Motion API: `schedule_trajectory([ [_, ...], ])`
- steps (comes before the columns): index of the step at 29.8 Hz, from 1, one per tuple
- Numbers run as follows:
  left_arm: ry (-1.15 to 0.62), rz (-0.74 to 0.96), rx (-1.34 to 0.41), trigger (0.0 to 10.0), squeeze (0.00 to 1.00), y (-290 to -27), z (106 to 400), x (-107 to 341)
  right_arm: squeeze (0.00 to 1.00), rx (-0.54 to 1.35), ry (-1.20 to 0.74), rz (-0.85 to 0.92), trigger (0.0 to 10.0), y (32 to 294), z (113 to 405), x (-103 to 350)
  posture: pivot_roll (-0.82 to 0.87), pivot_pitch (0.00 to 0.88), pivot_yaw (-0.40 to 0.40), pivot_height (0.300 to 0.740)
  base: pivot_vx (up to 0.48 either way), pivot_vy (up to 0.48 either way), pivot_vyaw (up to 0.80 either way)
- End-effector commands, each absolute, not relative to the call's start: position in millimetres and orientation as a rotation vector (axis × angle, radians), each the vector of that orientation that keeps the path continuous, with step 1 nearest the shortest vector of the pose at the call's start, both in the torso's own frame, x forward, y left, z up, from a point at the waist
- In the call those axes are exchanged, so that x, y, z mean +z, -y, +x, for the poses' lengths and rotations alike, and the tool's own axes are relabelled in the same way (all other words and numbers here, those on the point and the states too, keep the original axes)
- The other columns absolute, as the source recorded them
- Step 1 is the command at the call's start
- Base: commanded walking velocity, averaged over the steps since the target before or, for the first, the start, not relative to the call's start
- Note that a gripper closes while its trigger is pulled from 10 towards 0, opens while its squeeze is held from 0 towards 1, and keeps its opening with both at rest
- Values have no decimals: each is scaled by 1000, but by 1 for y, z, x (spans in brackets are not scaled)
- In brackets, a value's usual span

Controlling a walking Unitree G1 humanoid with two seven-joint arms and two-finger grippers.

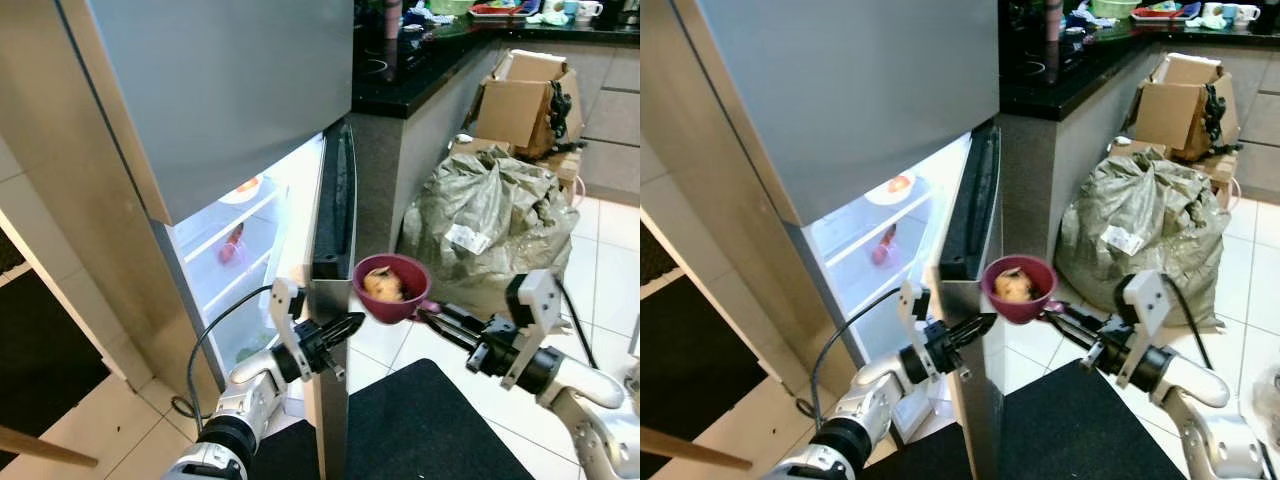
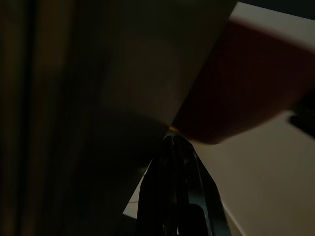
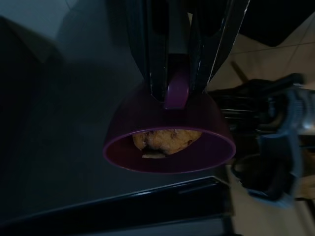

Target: Restocking fridge

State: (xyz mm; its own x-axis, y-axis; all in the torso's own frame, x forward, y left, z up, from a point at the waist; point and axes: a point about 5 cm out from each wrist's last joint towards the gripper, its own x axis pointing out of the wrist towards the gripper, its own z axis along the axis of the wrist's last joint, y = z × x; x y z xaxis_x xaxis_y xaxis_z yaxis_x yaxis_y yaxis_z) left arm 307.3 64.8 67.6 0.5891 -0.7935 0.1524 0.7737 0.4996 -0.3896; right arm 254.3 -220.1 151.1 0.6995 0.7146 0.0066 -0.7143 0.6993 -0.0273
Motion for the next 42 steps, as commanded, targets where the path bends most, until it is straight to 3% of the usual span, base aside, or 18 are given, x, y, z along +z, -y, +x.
schedule_trajectory([
  [1,-32,-428,-794,10000,0,-93,317,69,0,815,56,-25,10000,216,254,159,-187,0,55,740,0,0,0],
  [12,36,-439,-683,10000,0,-116,326,82,0,819,49,-23,10000,215,254,158,-186,0,54,740,0,0,0],
  [25,-130,-417,-729,10000,0,-112,304,46,0,824,40,-21,10000,213,253,156,-178,0,56,740,0,0,0],
  [31,-244,-285,-551,10000,0,-135,299,26,0,826,36,-20,10000,212,253,155,-176,0,55,740,0,0,0],
  [34,-281,-124,-294,10000,0,-169,306,25,0,825,35,-19,10000,212,254,155,-174,0,54,740,0,0,0],
  [36,-281,-124,-294,10000,0,-169,306,25,0,825,35,-19,10000,212,254,155,-174,0,54,740,0,0,0],
  [42,-294,28,-36,10000,0,-211,314,34,0,822,35,-23,10000,213,255,155,-173,0,52,740,0,0,0],
])
